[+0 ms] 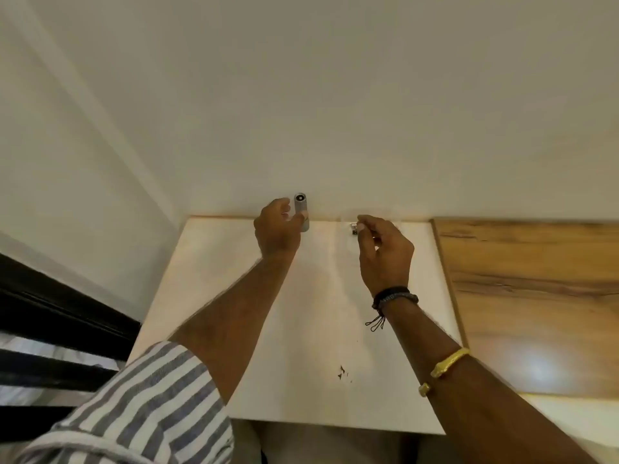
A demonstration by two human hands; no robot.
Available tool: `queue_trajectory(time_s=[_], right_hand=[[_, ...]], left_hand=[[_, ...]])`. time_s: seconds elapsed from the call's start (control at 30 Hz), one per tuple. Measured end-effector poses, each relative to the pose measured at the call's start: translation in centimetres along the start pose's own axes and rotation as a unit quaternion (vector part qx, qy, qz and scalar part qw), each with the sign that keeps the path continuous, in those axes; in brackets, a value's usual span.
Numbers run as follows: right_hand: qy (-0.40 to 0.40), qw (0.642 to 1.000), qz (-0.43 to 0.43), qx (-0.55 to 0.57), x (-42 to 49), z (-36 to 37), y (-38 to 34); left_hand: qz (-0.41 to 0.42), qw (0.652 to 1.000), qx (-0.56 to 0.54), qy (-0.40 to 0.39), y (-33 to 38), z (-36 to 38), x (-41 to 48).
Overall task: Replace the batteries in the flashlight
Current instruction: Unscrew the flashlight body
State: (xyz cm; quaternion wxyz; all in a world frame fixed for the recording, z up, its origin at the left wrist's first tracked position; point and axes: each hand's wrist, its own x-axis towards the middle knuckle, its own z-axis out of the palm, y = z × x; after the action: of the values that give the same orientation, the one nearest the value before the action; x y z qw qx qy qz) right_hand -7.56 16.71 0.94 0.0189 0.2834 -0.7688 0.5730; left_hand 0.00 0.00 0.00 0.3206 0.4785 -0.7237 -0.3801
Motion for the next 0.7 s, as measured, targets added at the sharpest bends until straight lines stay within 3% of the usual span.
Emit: queue_trajectory(time_s=[0.13, 0.4, 0.7], right_hand=[[0.005, 0.999, 0.044, 0.018, 0.4, 1.3, 1.2], [0.014, 0.997, 0.054, 0.044, 0.2, 1.2, 1.7], [0.004, 0.997, 0.065, 0.050, -3.4, -1.6, -0.6]], left_hand=[[-0.030, 0.999, 0.010, -0.010, -0.2, 2.0, 1.2], [-0.003, 1.000, 0.008, -0.003, -1.2, 3.1, 1.5], [0.123, 0.990, -0.015, -0.065, -0.7, -0.5, -7.6]])
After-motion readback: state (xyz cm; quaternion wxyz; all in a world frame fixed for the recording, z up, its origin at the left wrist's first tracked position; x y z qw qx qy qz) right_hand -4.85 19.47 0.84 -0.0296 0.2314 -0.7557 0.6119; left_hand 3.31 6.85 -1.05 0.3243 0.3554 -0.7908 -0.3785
